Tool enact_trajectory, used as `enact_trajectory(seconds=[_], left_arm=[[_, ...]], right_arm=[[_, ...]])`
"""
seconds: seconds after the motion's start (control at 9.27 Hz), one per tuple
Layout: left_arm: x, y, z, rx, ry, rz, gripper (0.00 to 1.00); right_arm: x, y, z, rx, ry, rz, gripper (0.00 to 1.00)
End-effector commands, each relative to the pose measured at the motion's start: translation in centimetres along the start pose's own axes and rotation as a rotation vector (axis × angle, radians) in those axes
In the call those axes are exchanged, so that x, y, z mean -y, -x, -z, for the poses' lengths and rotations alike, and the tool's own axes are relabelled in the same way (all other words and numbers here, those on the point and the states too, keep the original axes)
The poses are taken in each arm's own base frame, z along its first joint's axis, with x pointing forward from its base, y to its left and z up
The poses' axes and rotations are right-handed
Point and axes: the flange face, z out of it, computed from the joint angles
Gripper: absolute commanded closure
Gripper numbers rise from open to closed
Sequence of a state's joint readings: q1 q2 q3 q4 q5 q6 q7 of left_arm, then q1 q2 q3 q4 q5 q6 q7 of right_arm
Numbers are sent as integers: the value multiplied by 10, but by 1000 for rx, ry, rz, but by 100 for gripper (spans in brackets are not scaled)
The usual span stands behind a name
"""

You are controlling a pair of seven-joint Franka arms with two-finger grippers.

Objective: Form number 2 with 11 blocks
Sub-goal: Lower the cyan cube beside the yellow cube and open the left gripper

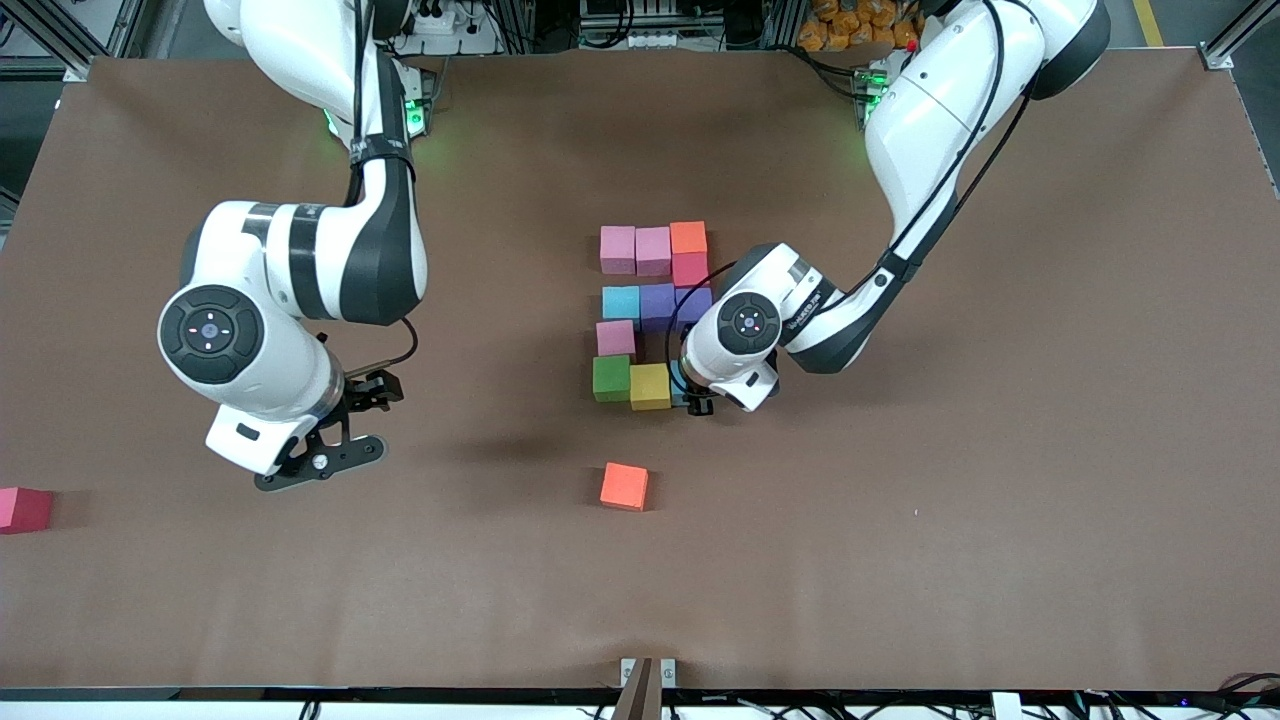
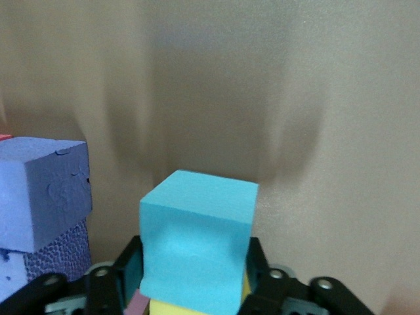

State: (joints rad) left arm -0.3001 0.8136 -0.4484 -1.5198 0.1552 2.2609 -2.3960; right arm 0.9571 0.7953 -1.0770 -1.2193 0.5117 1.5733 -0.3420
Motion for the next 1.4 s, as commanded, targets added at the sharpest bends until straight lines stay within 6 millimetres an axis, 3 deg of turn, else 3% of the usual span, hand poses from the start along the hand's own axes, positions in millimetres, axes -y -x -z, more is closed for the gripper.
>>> enact_trajectory(seconds=[0.0,0.54,0.86,1.08,1.19,1.29], left_arm=[[-3,0,4,-16,-9,-9,0],[2,-3,30,-72,-37,-40,0],[0,0,49,-74,-32,-39,0],[-5,-5,59,-96,-37,-88,0],[-3,-2,93,-103,16,-155,0],[-16,-16,111,-120,55,-183,0]], right_arm=[[0,3,4,2,0,14,0],[3,7,5,23,-13,13,0],[-4,14,15,28,-11,2,0],[-14,24,34,18,-7,-18,0],[-19,28,41,10,-12,-25,0],[-18,33,55,-13,-33,-24,0]])
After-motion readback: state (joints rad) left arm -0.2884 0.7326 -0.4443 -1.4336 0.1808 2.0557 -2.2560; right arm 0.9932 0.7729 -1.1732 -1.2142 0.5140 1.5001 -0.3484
